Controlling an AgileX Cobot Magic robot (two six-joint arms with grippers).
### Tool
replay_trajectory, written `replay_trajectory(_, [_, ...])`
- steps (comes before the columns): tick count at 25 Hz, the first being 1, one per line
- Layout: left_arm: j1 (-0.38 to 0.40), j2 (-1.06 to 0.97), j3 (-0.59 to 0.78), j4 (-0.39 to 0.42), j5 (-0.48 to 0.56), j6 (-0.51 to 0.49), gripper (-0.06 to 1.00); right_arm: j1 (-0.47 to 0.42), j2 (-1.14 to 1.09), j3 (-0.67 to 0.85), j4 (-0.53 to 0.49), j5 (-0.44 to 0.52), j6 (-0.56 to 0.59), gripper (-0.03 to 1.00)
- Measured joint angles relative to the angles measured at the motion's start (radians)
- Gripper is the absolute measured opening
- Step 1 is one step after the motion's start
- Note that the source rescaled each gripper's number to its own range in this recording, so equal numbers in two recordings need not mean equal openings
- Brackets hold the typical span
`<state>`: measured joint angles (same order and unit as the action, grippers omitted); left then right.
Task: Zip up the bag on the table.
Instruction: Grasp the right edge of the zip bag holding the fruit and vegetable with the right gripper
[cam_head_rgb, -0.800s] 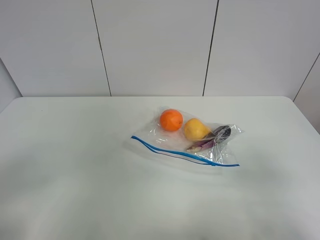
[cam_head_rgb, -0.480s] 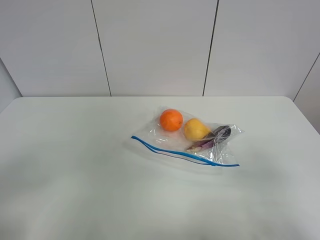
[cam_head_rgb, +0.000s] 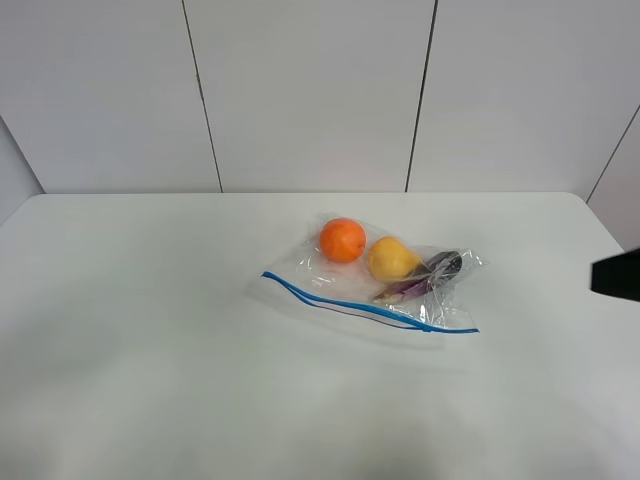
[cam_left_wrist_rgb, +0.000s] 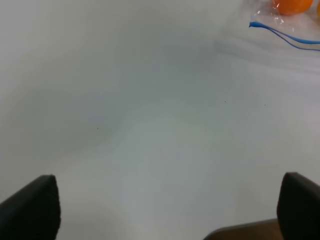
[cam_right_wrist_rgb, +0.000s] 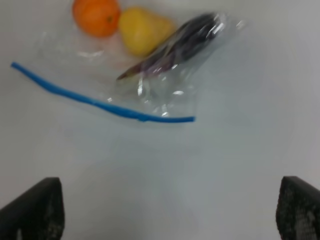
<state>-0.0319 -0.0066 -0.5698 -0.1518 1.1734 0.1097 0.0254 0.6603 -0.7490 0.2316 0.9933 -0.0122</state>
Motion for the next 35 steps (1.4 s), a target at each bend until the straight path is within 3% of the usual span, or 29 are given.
replay_trajectory(3, [0.0,0.0,0.0,0.0,0.0,0.0,1.0,0.0,0.215,-0.053,0.095,-0.003,-0.022,0.91])
replay_trajectory(12, [0.0,0.0,0.0,0.0,0.0,0.0,1.0,-0.012,0.672,-0.094,0.357,-0.106,-0.264,0.9])
replay_trajectory(17, [0.0,0.0,0.0,0.0,0.0,0.0,1.0,-0.178,0.803,-0.094,0.531,-0.1,-0.443,0.88])
replay_trajectory(20, [0.0,0.0,0.0,0.0,0.0,0.0,1.0,-0.301,0.874,-0.094,0.649,-0.037,-0.558,0.88])
replay_trajectory(22, [0.0,0.0,0.0,0.0,0.0,0.0,1.0,-0.337,0.926,-0.094,0.728,0.002,-0.629,0.88])
replay_trajectory(27, [0.0,0.0,0.0,0.0,0.0,0.0,1.0,-0.34,1.073,-0.094,0.79,0.066,-0.734,0.88])
replay_trajectory(35, [0.0,0.0,0.0,0.0,0.0,0.0,1.0,-0.34,1.254,-0.129,0.803,0.08,-0.765,0.87])
